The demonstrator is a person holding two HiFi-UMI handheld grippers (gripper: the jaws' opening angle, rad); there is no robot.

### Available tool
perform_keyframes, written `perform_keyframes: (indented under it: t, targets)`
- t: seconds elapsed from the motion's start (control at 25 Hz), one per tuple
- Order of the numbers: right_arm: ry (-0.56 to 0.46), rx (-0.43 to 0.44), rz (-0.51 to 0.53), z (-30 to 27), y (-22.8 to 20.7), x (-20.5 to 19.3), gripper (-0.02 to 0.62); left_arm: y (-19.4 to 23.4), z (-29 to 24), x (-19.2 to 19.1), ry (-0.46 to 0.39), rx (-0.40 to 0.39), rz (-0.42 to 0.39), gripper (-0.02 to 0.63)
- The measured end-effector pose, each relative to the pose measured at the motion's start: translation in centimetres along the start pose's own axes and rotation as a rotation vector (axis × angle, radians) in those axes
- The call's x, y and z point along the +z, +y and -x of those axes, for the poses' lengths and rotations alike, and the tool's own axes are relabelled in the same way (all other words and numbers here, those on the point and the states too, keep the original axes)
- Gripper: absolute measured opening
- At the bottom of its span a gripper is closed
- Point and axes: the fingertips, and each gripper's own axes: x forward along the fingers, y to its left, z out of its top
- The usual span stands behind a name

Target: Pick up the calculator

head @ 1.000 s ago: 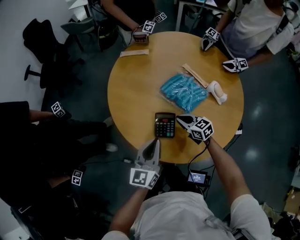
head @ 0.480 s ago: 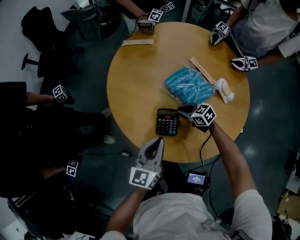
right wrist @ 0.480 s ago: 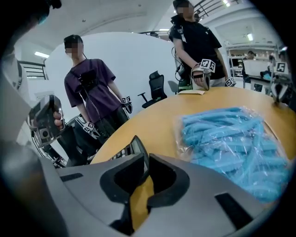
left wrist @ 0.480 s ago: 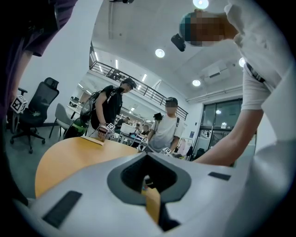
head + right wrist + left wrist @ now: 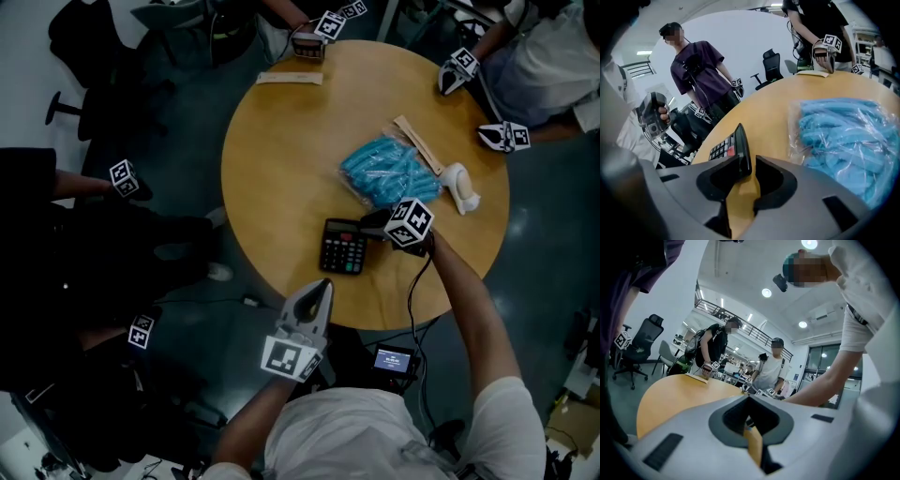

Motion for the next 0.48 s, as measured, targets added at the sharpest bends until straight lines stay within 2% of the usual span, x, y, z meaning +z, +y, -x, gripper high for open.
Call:
perform_keyframes:
  t: [0.48]
  targets:
    - [0.007,0.066,-0.066,0.28,0.36,-0.37,0.066,0.18,-0.52,-0.19,-0.008,-0.007,0.010,0.005]
